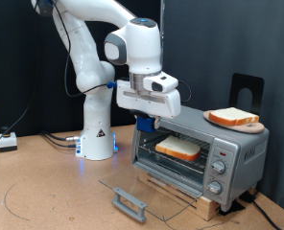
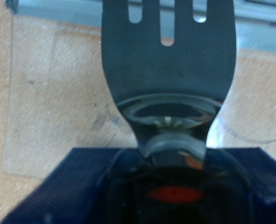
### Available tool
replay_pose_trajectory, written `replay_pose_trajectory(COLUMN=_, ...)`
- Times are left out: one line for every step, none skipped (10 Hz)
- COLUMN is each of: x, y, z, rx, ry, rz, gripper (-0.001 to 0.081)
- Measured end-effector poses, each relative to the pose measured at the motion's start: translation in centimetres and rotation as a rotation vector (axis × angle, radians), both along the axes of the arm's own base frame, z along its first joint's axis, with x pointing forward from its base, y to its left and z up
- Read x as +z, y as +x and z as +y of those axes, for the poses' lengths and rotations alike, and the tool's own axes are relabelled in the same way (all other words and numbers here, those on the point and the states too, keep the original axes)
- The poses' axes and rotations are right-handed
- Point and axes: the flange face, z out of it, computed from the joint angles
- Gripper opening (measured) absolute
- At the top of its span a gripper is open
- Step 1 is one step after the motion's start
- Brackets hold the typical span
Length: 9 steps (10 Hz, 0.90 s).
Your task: Make a piece of toast with the oven
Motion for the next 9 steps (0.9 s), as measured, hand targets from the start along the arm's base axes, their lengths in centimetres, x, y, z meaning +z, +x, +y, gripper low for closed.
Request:
replay_pose_trajectory(x=-0.4, y=0.1, z=-0.5, rx=-0.013, ry=-0.012, rz=0.009, gripper=0.0396)
replay_pose_trajectory(x=-0.9, y=0.3, z=-1.1, rx=-0.026, ry=-0.022, rz=0.02, gripper=0.0396)
replay_pose_trajectory(x=-1.2, y=0.5, z=-1.6, rx=-0.038, ry=-0.03, rz=0.028, gripper=0.0396)
replay_pose_trajectory(x=-1.5, y=0.7, z=-2.2, rx=-0.052, ry=-0.025, rz=0.038, gripper=0.0396)
replay_pose_trajectory(x=-1.7, y=0.8, z=-3.0, rx=-0.074, ry=0.007, rz=0.049, gripper=0.0396)
replay_pose_trajectory(x=-1.9, y=1.0, z=-4.0, rx=-0.097, ry=0.045, rz=0.061, gripper=0.0396)
replay_pose_trajectory(x=-2.1, y=1.1, z=-5.1, rx=-0.118, ry=0.074, rz=0.069, gripper=0.0396)
replay_pose_trajectory(x=-2.3, y=1.3, z=-5.4, rx=-0.122, ry=0.097, rz=0.075, gripper=0.0396)
replay_pose_trajectory(x=-2.3, y=1.3, z=-5.3, rx=-0.118, ry=0.09, rz=0.075, gripper=0.0396)
